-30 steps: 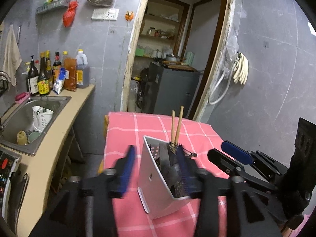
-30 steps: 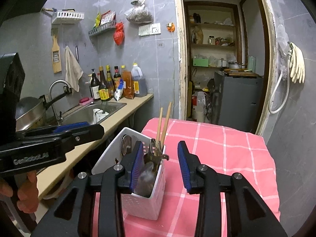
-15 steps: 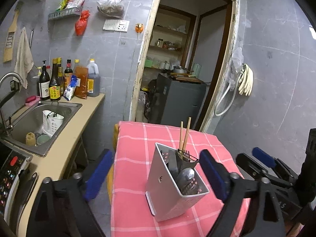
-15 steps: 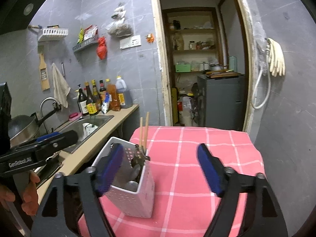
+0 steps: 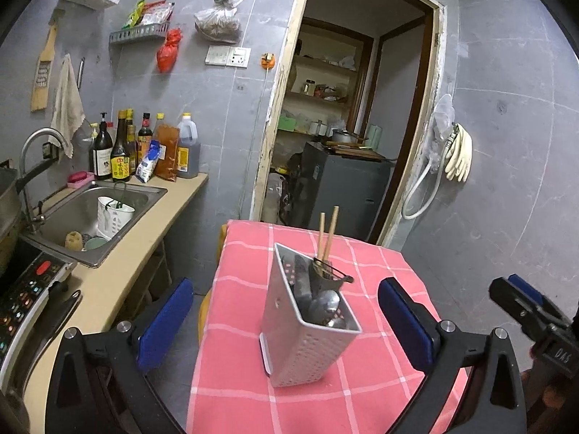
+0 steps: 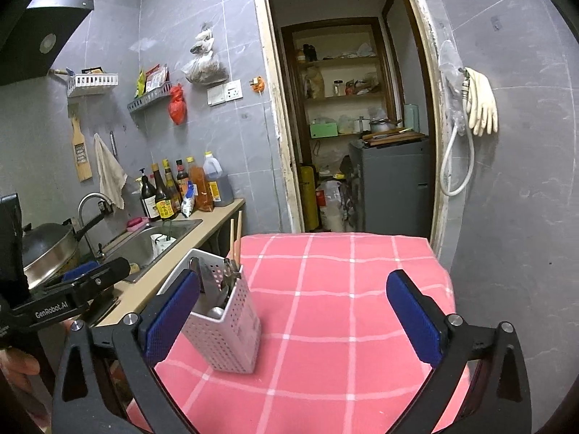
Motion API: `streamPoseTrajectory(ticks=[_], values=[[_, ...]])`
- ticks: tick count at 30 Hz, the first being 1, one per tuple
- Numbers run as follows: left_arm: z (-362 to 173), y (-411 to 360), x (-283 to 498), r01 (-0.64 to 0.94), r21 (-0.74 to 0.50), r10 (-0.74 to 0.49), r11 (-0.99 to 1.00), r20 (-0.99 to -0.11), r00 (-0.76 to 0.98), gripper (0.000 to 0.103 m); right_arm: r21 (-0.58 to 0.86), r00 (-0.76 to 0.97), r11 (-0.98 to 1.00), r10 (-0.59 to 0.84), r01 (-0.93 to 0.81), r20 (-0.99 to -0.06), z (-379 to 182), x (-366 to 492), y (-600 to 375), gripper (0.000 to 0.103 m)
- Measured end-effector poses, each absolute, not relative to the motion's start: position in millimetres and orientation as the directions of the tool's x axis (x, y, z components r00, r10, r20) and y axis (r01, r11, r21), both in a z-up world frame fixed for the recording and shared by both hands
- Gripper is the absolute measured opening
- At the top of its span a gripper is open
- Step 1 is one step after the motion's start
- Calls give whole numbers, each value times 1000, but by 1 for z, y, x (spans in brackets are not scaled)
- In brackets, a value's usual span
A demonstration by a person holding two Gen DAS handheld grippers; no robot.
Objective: Organize utensils
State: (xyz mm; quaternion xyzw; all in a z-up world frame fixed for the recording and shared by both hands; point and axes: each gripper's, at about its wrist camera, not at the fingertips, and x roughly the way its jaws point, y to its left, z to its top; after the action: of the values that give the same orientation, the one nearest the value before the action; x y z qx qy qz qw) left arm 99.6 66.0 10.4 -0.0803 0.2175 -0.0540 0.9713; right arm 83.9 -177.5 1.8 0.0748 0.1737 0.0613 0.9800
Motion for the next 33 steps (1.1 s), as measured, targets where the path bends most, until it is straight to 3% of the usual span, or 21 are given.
streamPoseTrajectory(ticks=[10,19,33], values=[[19,33,52,69,-120,-111,990,-388,915,103,158,919,982,154,-102,-363,24,28,-220,101],[-1,10,12,58,-50,-74,997,-416,906,103,121,915,993,41,8,-400,-10,-12,-238,101],[-16,17,6,-6,-78,-30,997,-453,891,103,90,922,994,-27,67,-385,-28,-25,-229,101]])
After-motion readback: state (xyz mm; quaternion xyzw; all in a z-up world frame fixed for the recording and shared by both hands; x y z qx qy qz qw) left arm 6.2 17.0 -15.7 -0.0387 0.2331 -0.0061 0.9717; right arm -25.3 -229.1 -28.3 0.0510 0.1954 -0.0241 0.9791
